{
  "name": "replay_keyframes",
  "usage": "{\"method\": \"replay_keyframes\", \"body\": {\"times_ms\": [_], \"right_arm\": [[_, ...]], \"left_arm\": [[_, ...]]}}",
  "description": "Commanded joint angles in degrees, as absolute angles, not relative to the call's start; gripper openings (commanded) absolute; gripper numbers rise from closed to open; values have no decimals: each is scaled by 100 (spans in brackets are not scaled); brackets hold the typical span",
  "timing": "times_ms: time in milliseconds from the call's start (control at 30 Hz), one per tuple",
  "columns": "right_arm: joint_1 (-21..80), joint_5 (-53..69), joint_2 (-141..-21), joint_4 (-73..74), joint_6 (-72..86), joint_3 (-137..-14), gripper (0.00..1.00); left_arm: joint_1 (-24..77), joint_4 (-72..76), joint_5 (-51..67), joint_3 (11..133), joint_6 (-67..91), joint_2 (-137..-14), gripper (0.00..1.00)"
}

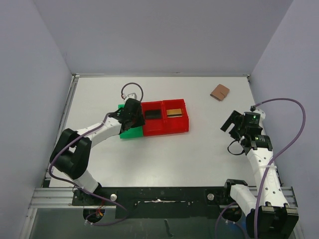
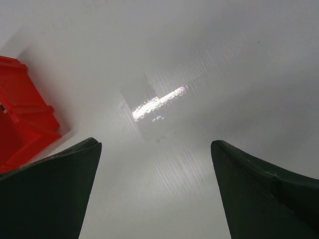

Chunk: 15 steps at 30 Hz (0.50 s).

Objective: Take the credit cards out of the card holder

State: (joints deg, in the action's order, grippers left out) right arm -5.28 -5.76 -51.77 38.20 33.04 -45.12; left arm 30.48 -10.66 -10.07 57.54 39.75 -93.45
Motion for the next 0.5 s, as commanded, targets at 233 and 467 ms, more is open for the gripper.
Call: {"method": "replay_keyframes", "body": {"times_ms": [233, 467], "right_arm": [[-572, -991, -5124, 3803, 3167, -4666, 98], [-589, -862, -5235, 3816, 3164, -4702, 98]], "left_arm": [[3403, -799, -939, 6304, 4095, -9620, 35], [3410, -1027, -990, 6553, 4009, -9536, 53]]}}
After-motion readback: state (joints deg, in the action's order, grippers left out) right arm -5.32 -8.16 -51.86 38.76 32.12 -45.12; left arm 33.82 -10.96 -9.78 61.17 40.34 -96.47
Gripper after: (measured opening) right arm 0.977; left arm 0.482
